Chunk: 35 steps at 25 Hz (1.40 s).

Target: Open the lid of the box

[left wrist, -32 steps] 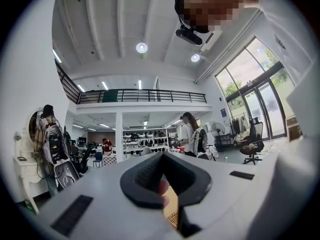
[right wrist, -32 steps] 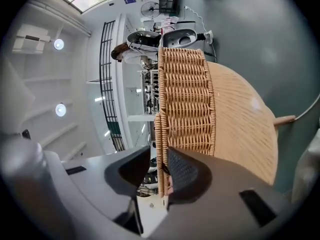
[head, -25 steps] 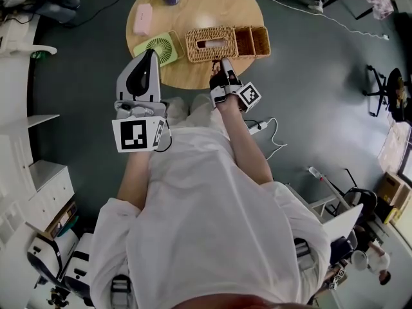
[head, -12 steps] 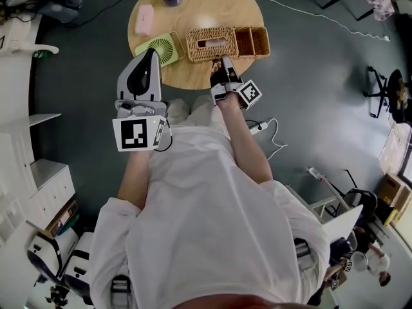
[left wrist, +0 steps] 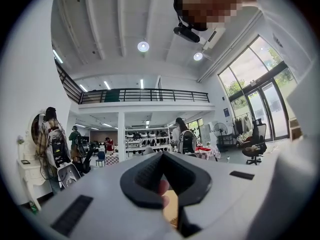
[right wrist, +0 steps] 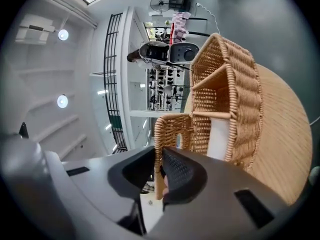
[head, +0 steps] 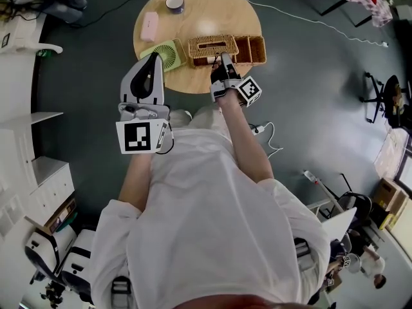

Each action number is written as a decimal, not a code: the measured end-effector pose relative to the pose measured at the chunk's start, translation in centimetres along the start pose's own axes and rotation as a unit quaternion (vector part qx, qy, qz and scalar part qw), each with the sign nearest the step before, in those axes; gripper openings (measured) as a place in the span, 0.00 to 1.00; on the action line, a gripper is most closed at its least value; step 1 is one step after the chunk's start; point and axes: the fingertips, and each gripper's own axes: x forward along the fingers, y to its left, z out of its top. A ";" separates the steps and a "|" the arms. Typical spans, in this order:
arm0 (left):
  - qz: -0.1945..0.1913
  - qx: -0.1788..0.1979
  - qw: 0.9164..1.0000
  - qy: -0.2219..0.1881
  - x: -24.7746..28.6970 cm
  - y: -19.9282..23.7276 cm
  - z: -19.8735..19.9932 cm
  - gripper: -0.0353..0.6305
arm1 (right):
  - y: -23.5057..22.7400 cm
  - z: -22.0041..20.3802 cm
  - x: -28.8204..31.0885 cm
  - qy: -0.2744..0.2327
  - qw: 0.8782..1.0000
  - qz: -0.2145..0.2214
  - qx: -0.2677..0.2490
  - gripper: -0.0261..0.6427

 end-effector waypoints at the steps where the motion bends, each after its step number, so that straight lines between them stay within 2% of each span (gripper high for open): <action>1: 0.003 0.001 1.000 0.001 0.0 0.2 0.6 0.05 | 0.8 0.1 0.5 0.001 1.000 0.004 -0.003 0.12; 9: 0.035 0.014 0.999 0.000 0.3 2.3 4.7 0.05 | 4.3 1.6 6.3 0.019 0.999 0.034 -0.028 0.14; 19: 0.062 0.018 0.998 0.005 0.0 3.0 5.0 0.05 | 4.0 3.2 13.2 0.009 0.999 0.051 -0.012 0.14; 27: 0.063 0.014 0.998 -0.008 -0.9 2.5 6.2 0.05 | 4.4 3.1 11.7 -0.007 0.999 0.046 0.020 0.14; 32: 0.053 0.011 0.998 -0.014 -1.6 2.0 6.6 0.05 | 4.9 2.9 9.3 -0.005 0.999 0.044 -0.008 0.14; 35: 0.044 0.008 0.999 -0.018 -1.8 1.6 6.9 0.05 | 7.3 2.9 7.9 -0.010 0.998 0.056 -0.027 0.14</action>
